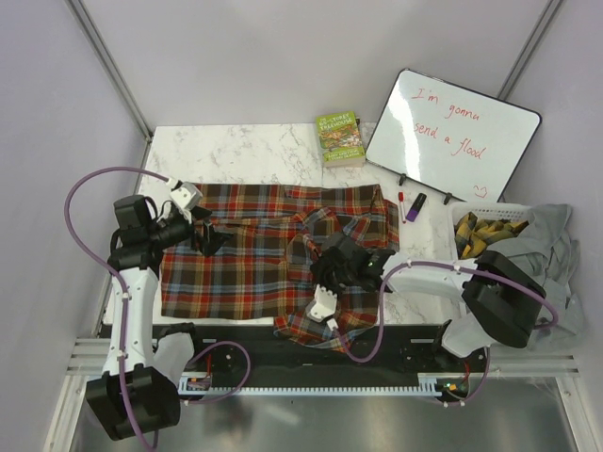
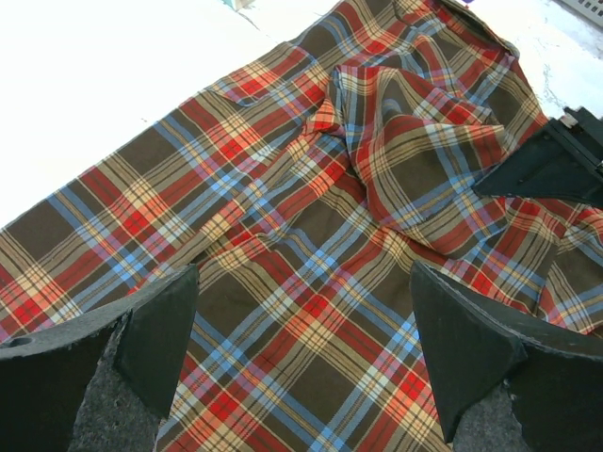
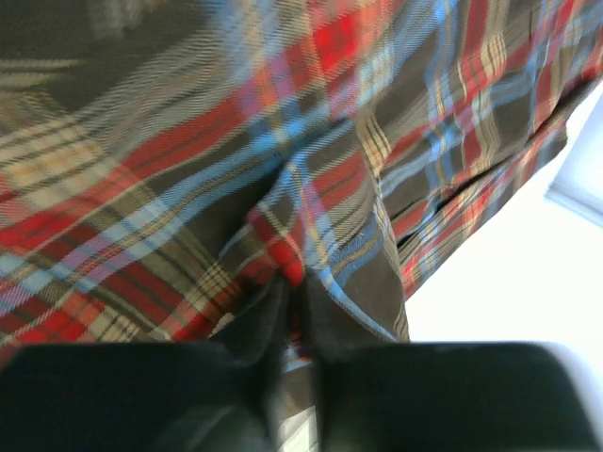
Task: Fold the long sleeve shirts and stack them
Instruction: Fold the shirt
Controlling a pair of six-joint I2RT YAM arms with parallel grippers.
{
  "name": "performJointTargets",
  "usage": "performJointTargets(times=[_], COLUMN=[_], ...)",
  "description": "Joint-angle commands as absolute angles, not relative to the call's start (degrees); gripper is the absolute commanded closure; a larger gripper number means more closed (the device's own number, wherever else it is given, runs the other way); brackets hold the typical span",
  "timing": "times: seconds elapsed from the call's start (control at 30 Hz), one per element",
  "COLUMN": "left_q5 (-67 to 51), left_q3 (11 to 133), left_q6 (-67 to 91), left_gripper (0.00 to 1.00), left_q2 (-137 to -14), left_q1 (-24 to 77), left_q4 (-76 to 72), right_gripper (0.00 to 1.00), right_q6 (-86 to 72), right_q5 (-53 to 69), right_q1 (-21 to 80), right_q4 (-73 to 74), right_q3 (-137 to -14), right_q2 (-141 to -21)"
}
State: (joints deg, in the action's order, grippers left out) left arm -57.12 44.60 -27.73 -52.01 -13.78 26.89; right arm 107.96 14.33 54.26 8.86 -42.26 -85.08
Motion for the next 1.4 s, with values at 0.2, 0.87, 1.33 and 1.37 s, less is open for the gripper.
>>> performJointTargets(times=[0.2, 0.87, 1.33, 1.37], left_q5=[-59.5, -39.21, -36.83, -37.09], left_q3=[41.93, 33.92, 35.41, 36.12], left_q6=[-33.12, -13.91, -10.72, -12.29], left_gripper=[0.0, 0.01, 0.53, 0.62], left_q2=[-47.12, -51.05, -56.77, -57.21], left_q1=[-13.8, 13.09, 21.18, 21.18], left_q4=[28.21, 1.06, -6.24, -4.24], right_gripper=[1.0, 1.0, 1.0, 1.0], right_q6=[64.73, 22.51, 13.8, 13.8], right_q5=[22.93, 35.06, 36.56, 37.0], right_q1=[51.6, 44.12, 42.19, 42.01], right_q4=[16.43, 15.56, 10.9, 10.9], right_q3=[-62.21, -78.22, -76.38, -76.12], right_q2=[-84.46, -92.37, -89.22, -88.95])
